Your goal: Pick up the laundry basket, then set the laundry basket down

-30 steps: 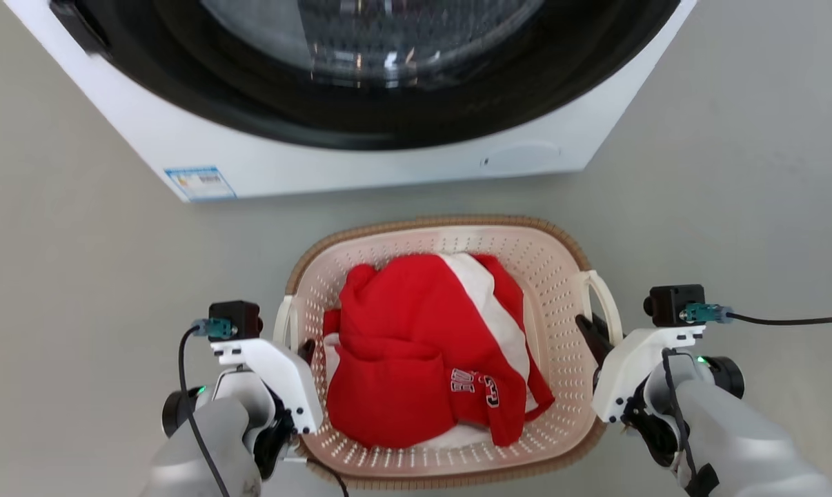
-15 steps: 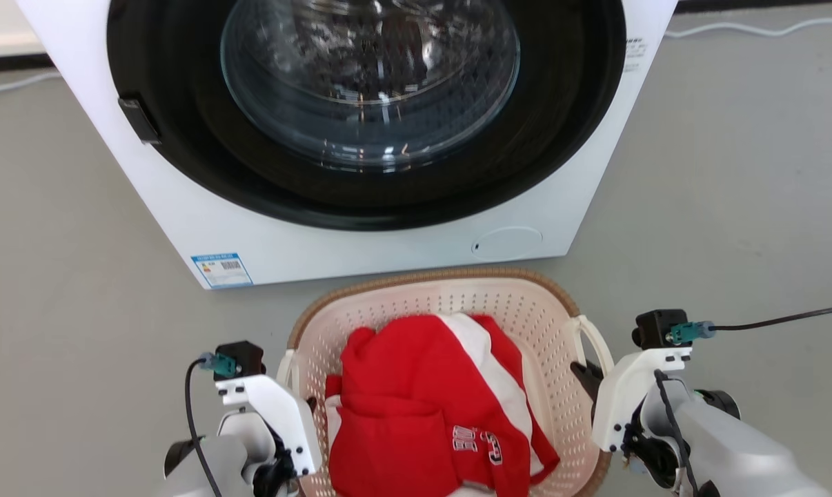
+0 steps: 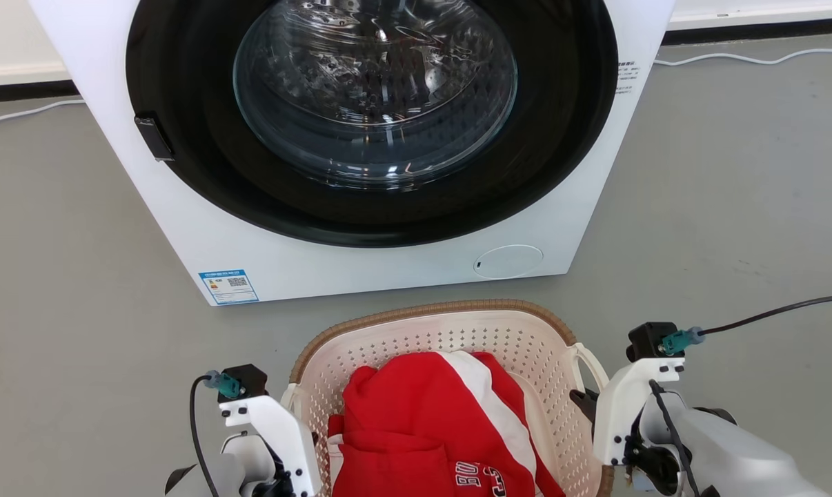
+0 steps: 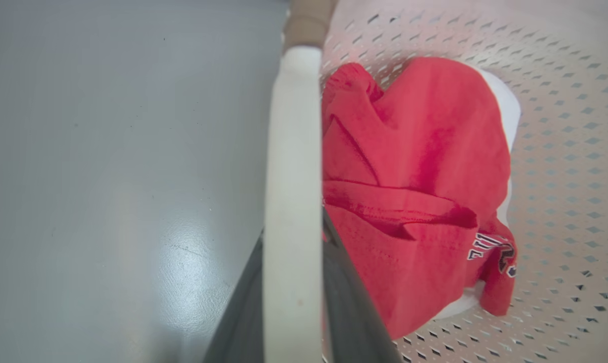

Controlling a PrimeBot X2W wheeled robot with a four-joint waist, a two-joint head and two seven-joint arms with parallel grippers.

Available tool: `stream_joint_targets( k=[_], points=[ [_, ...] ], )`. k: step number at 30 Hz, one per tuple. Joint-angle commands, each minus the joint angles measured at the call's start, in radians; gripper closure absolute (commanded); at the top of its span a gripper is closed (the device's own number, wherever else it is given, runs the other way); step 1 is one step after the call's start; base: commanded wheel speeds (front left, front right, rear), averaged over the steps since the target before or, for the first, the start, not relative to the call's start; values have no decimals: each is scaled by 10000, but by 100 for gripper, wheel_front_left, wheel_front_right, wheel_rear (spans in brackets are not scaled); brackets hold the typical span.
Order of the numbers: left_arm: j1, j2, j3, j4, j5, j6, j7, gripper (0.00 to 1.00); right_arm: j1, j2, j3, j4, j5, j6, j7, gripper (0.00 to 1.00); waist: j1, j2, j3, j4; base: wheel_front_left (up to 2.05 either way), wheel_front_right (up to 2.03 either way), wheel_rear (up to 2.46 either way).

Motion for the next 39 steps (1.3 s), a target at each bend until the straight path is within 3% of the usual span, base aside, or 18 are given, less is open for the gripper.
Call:
stream_joint_targets(
  k=[1,39],
  points=[
    [-107,264,140,-136,-44,-90,-38,100,-36,-99,93,-80,108,87,4,100,0,0,24,-7,0,0,0],
    [-82,318,-589,-102,-838,-90,-248,100,-174,-189,1069,-203,977,87,-276,100,0,0,64,-135,0,0,0]
  ],
)
